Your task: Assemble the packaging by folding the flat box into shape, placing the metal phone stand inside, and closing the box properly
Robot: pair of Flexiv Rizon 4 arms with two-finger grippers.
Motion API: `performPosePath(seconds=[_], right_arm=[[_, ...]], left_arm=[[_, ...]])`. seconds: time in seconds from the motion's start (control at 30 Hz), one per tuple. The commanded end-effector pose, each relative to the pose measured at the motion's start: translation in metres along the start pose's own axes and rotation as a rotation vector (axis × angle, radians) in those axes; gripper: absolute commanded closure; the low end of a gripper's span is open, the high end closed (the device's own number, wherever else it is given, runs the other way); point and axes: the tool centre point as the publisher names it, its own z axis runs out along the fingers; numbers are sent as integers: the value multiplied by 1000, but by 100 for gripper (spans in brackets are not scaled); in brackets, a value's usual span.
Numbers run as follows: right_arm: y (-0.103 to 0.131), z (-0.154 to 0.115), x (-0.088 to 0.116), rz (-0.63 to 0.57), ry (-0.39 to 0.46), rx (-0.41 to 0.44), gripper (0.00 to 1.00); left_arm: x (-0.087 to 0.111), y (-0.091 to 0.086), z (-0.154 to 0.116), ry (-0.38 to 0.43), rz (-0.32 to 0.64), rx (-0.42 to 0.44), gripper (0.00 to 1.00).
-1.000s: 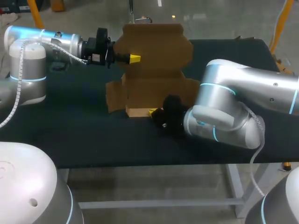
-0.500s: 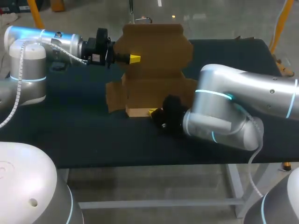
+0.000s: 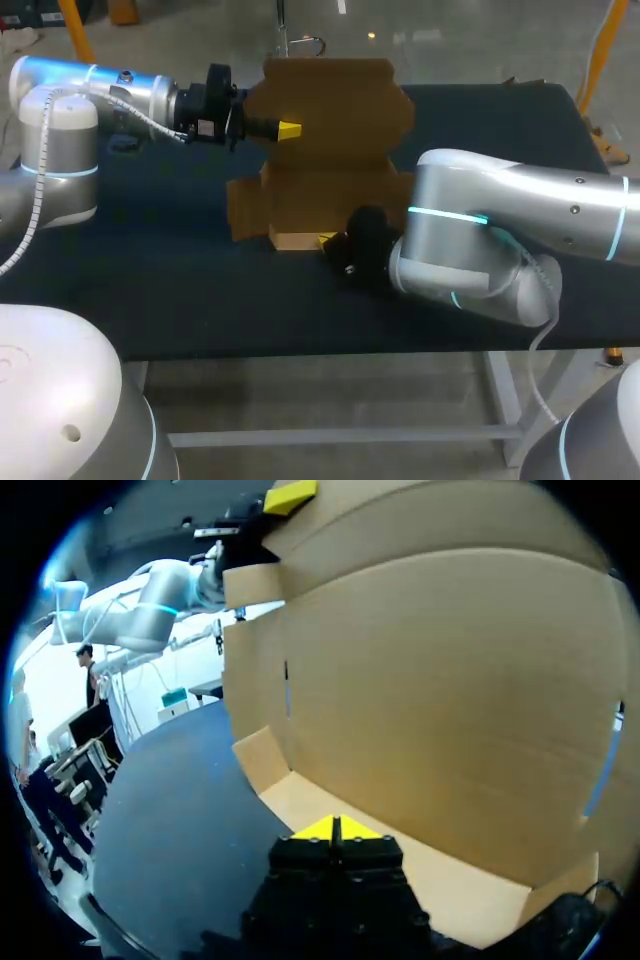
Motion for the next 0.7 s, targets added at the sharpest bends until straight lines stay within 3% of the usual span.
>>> performPosePath(seconds=[0.03,0.53,0.7], right_arm=[[-5,6,2,-1,-22,-5,100],[-5,6,2,-1,-22,-5,100],[-5,6,2,-1,-22,-5,100]], left_arm=[[15,4,2,-11,18,2,100],[34,12,11,-13,37,-7,100],[37,15,14,-40,-39,-12,100]])
